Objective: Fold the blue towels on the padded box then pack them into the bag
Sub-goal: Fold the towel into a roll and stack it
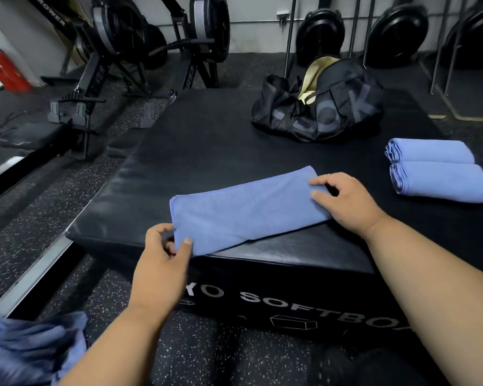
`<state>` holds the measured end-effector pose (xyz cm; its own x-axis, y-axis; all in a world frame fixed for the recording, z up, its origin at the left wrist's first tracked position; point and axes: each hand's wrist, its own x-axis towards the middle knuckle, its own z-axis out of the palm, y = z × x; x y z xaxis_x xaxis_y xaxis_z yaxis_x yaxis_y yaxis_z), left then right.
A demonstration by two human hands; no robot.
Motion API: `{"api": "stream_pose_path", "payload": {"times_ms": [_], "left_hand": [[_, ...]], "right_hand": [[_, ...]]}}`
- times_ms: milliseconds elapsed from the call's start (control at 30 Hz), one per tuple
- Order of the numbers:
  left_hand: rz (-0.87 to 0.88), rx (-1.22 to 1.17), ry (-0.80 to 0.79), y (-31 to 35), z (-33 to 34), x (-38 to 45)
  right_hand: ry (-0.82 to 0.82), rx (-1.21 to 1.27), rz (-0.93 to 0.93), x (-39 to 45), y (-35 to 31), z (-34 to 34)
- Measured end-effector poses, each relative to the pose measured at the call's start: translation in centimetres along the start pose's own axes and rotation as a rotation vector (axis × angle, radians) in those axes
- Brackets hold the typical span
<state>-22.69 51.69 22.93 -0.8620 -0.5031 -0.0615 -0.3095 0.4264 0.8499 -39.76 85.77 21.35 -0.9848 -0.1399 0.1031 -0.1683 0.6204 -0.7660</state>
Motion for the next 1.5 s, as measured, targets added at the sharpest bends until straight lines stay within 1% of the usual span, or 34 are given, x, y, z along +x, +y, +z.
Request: {"api": "stream_pose_path", "payload": {"times_ms": [100, 200, 300, 433, 500, 600, 767, 833, 900, 967, 1033, 1133, 1200, 1267, 1400, 1500], "left_hand": [[-0.046, 0.064, 0.04, 0.3, 0.3, 0.1], [-0.066, 0.079, 0.041, 0.4, 0.3, 0.5], [-0.097, 0.014, 0.018, -0.2, 0.0, 1.0], [-0.163, -0.17, -0.024, -1.5, -1.1, 2.2], [-0.174, -0.191, -0.066, -2.1, -1.9, 2.7], [-0.193, -0.194, -0.125, -2.8, -2.4, 2.6], [-0.18, -0.173, -0.054, -2.7, -2.5, 2.3], [-0.15, -0.09, -0.004, -2.2, -2.7, 2.2], [-0.066, 0.066, 0.06, -1.6, -2.8, 2.2], [0.014, 0.117, 0.112, -0.8, -2.7, 2.7], [0.088, 0.139, 0.129, 0.0, -2.3, 4.0], [0.203, 0.304, 0.119, 0.8, -1.3, 7.0], [0.19, 0.412, 0.073, 0.8, -0.4, 8.8], [0.164, 0.486, 0.072, 0.2, 0.4, 10.2], [0.104, 0.42, 0.11, -0.3, 0.4, 11.6], [0.045, 0.428, 0.107, 0.4, 0.3, 11.8]], "right_hand": [[-0.008, -0.14, -0.007, -0.1, -0.1, 0.3], [-0.005, -0.186, -0.002, -0.1, 0.0, 0.4], [-0.011, -0.215, -0.012, -0.3, -0.2, 0.5], [-0.036, -0.365, -0.014, -0.4, -0.6, 0.7], [-0.052, -0.414, -0.019, -0.5, -0.8, 0.8], [-0.056, -0.434, -0.014, -0.6, -1.1, 0.7], [-0.02, -0.384, -0.015, -0.9, -1.4, 0.9], [-0.008, -0.365, -0.013, -0.9, -1.4, 0.9], [-0.004, -0.369, -0.016, -1.0, -1.5, 0.9], [-0.006, -0.382, -0.019, -0.9, -1.5, 0.9], [-0.018, -0.408, -0.02, -0.8, -1.4, 0.8], [-0.052, -0.448, -0.002, -0.7, -1.3, 0.9], [-0.069, -0.481, 0.01, -0.6, -1.2, 0.9], [-0.085, -0.517, 0.022, -0.4, -1.2, 1.0], [-0.099, -0.541, 0.044, -0.3, -1.5, 0.9], [-0.1, -0.555, 0.046, -0.3, -1.5, 0.9]]}}
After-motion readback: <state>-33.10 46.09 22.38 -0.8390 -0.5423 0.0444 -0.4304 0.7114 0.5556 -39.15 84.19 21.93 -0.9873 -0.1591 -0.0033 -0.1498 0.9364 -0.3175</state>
